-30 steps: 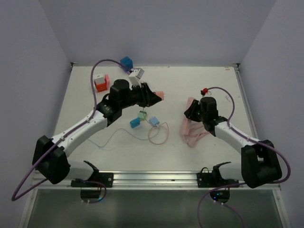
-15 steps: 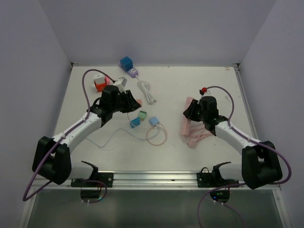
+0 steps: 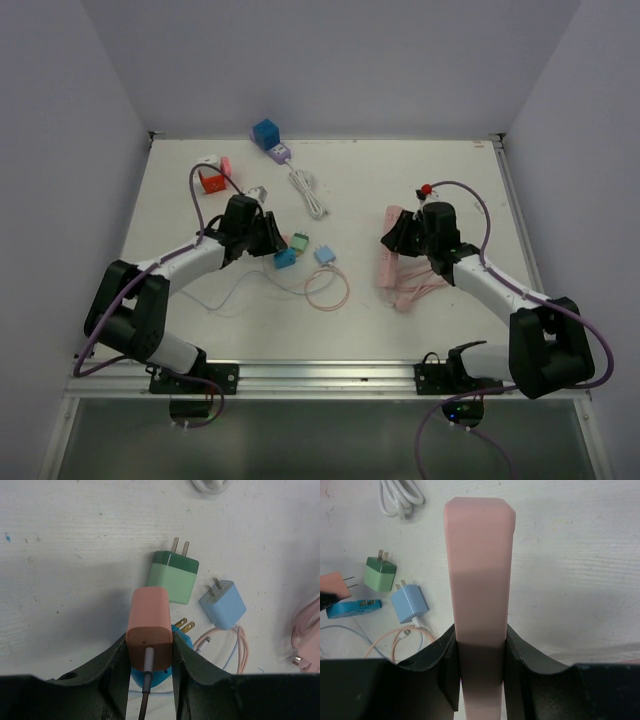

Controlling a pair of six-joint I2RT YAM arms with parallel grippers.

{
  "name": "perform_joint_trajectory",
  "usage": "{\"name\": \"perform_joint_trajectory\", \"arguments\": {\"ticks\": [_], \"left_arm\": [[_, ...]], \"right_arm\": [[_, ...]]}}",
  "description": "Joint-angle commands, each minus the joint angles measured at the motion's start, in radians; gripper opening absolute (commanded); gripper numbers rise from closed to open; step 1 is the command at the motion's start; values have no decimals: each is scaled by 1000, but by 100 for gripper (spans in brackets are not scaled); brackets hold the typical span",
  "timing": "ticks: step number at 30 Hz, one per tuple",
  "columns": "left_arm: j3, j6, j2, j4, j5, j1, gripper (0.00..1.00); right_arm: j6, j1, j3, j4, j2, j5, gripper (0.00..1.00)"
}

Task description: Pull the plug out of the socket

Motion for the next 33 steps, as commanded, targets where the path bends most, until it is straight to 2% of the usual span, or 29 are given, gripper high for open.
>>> {"name": "perform_joint_trajectory", "arguments": {"ticks": [1,3,7,8,10,13,19,22,24,27,33], "left_arm": [[0,23,1,36,-36,12,38],[6,28,3,36,-44,16,46],[20,45,-14,33,-51,18,71],[30,49,-19,30,-55,18,80],[46,66,-34,12,-68,18,91],[66,83,-59,-2,-74,16,98],[47,114,-135,-25,-111,16,100],[9,141,-190,-27,-140,16,100],[-5,166,-233,-28,-160,16,100],[-43,200,-295,-7,-206,16,100],[-106,232,-361,31,-251,16,100]], "right_arm": [[3,3,31,12,-34,-37,0],[4,3,29,6,-37,-35,0],[-1,5,35,-1,-46,-21,0],[-1,5,37,-25,-48,-15,0],[-11,5,48,-48,-51,2,0],[-19,3,66,-76,-46,49,0],[-28,-24,193,-140,10,195,0],[-30,-49,296,-194,61,323,0],[-18,-81,380,-238,104,434,0],[-4,-145,471,-244,153,509,0],[44,-282,663,-232,221,584,0]]}}
